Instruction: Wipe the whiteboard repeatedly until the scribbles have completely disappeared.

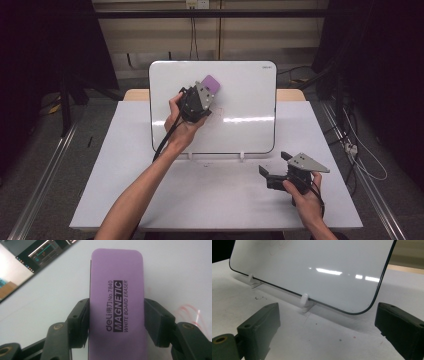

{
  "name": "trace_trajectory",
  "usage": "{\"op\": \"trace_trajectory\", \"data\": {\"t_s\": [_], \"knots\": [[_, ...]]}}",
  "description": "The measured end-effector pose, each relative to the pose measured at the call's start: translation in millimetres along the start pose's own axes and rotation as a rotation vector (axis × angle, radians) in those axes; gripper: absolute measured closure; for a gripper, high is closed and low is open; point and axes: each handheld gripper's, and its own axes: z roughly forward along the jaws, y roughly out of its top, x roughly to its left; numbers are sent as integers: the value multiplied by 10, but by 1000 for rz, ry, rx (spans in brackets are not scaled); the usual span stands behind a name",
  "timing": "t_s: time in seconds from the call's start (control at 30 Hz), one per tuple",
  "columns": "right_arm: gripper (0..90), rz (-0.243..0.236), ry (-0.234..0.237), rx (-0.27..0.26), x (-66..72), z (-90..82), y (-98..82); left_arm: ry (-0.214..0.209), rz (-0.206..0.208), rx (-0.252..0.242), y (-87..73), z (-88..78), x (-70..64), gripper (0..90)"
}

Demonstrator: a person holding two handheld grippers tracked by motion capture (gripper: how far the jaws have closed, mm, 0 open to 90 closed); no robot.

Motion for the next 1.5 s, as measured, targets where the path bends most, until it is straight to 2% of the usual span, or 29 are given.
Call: {"op": "trace_trajectory", "data": {"t_s": [0.03,0.13,0.17,0.2,0.23,0.3,0.4,0.47,0.53,0.6,0.7,0.8,0.9,0.97,1.03,1.1,1.17,1.23,1.27,1.33,1.5], "knots": [[58,-1,0,1,0,-1,1,-11,-3,-2,-17,-8,-38,414],[58,-1,-2,3,1,5,-2,-30,31,4,-48,-46,-149,414],[58,0,-1,4,0,7,-2,-39,44,14,-54,-57,-147,414],[58,-2,-1,5,-2,8,-2,-42,31,9,-60,-56,-139,414],[58,-3,-2,4,-3,8,-2,-59,-2,0,-64,-43,-118,414],[58,-3,-2,2,-11,6,-4,-65,-30,8,-63,-34,-46,414],[59,-1,-7,2,-25,3,-9,-30,-60,2,-18,-29,97,414],[59,2,-7,4,-32,5,-12,7,-91,3,10,-19,251,414],[60,4,-7,4,-37,5,-14,28,-130,7,17,-12,407,414],[60,4,-7,1,-39,0,-12,26,-136,-1,6,-5,480,414],[60,5,-9,-1,-43,-5,-9,45,-62,13,7,-13,371,414],[60,2,-12,1,-44,6,-9,18,-45,7,10,0,221,414],[60,2,-11,1,-35,-1,-8,2,12,16,38,-1,90,414],[60,1,-11,-1,-35,-1,-8,-3,10,15,63,12,94,414],[60,1,-11,1,-39,3,-8,-20,-22,5,96,45,136,414],[60,3,-8,2,-46,6,-10,-9,-16,16,160,64,196,414],[60,5,-8,1,-54,7,-11,21,-13,10,233,87,267,414],[60,14,-5,4,-63,8,-16,34,-50,5,267,102,340,414],[60,16,-6,5,-65,6,-20,24,-57,12,265,109,361,414],[60,12,-5,4,-66,1,-23,37,-22,16,253,118,321,414],[60,12,-4,3,-57,1,-15,0,39,14,185,76,27,414]]}}
